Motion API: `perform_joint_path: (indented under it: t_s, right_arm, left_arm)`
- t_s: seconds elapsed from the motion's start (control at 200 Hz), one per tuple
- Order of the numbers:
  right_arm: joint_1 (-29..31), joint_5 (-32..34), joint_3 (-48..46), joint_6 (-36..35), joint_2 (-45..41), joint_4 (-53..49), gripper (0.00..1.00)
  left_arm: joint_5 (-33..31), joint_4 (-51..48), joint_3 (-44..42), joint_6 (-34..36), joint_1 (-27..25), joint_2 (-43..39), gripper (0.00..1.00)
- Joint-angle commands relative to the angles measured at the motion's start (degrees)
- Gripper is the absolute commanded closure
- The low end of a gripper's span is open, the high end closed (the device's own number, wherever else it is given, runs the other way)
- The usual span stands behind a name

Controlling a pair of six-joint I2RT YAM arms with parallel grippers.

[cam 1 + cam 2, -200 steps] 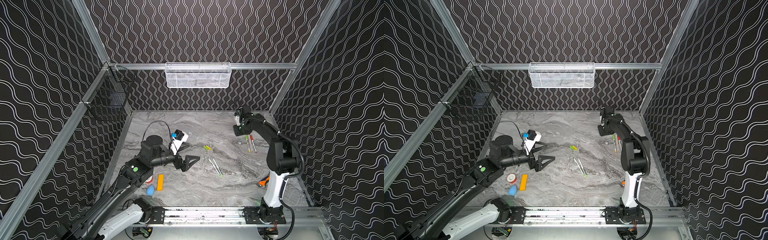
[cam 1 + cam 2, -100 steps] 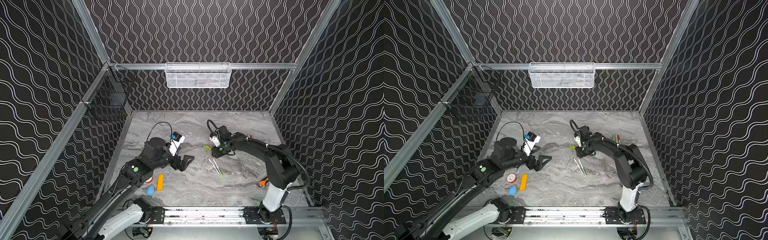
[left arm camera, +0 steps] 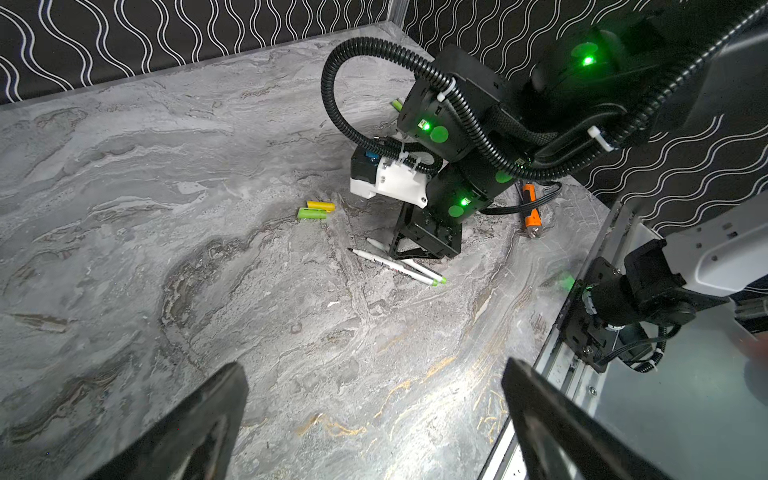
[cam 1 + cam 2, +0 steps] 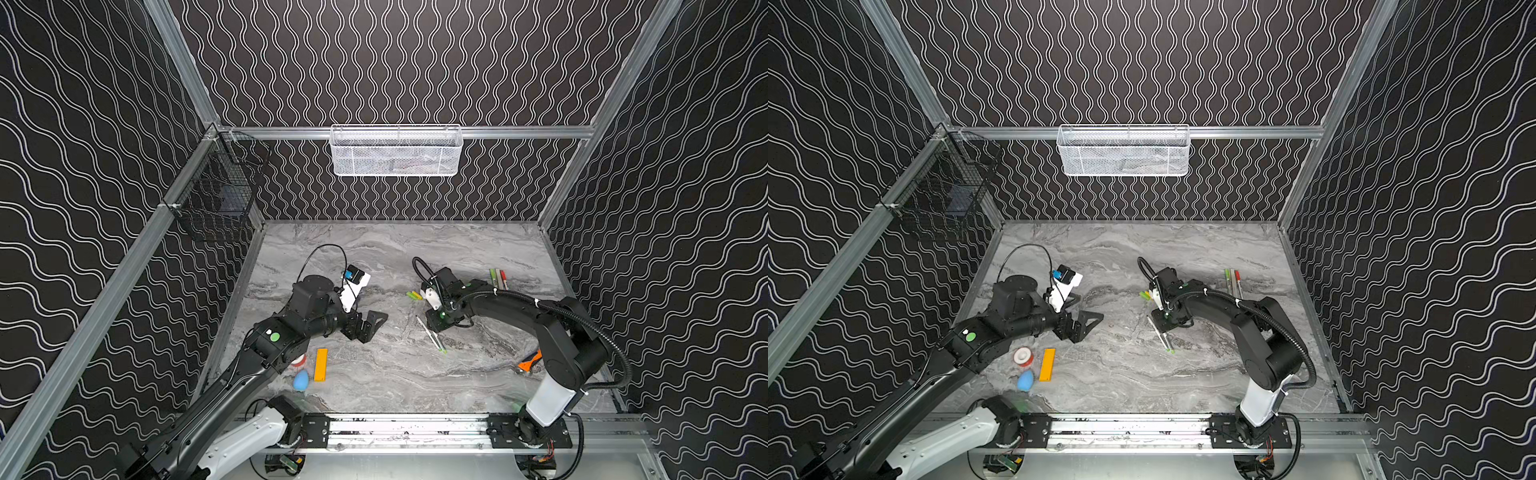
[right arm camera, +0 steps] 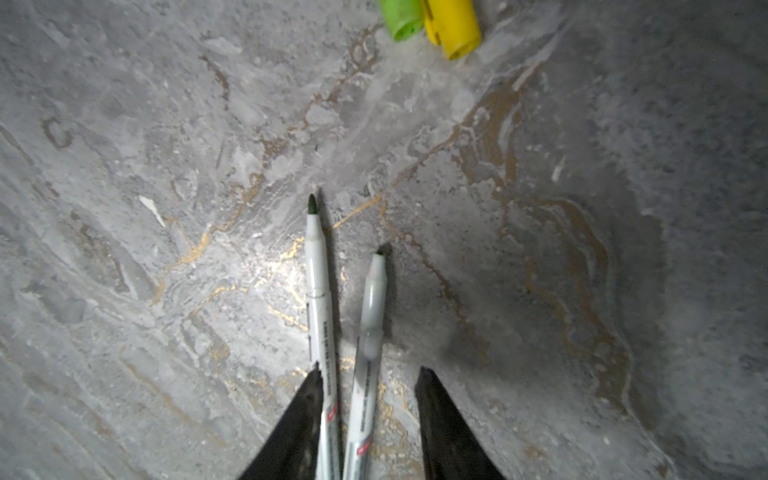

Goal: Insert the pens into the pen caps

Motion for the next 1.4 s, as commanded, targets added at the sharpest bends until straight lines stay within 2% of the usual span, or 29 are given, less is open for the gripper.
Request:
perform_joint_path:
  t_s: [0.0,0.27,0.611,0.781,1.126,1.201,1.301,1.396]
  right_arm:
    - [0.54,2.14,0.52,0.72,1.14,-0.09,0.61]
    - [1.53,5.50,2.34,0.53,3.92,-2.61,0.66]
    - [1.82,6.37,4.61,1.92,6.96,-4.48,0.87]
    - [1.80,3.69,5.88,2.42,5.70,-2.59,0.91]
    - [-0.10,-14.41,2.71,3.03,-6.03,13.38,0.94]
    - [-0.45,-20.19,1.82,4.00,-8.60,17.24,0.94]
    - [-0.59,-28.04,-0.53,6.86,-12.41,25.88,0.94]
    - [-0.56,-34.66,-4.17,12.18,-16.59,38.54,0.94]
  left_arm:
    - [-0.15,1.89,0.15,-0.50,0.13,-0.28,0.01]
    - [0.20,1.95,0.09,-0.55,0.05,0.13,0.01]
    - [1.57,3.52,-0.27,-1.97,0.09,1.29,0.01]
    - [2.11,5.45,-1.45,-4.24,0.05,2.32,0.01]
    - [9.35,19.31,-7.60,-9.82,0.09,2.73,0.01]
    - [11.37,22.57,-8.63,-10.51,0.12,3.17,0.01]
    - [13.84,26.52,-9.63,-11.40,0.05,3.85,0.01]
    - [15.94,29.24,-10.41,-11.90,0.09,3.87,0.02]
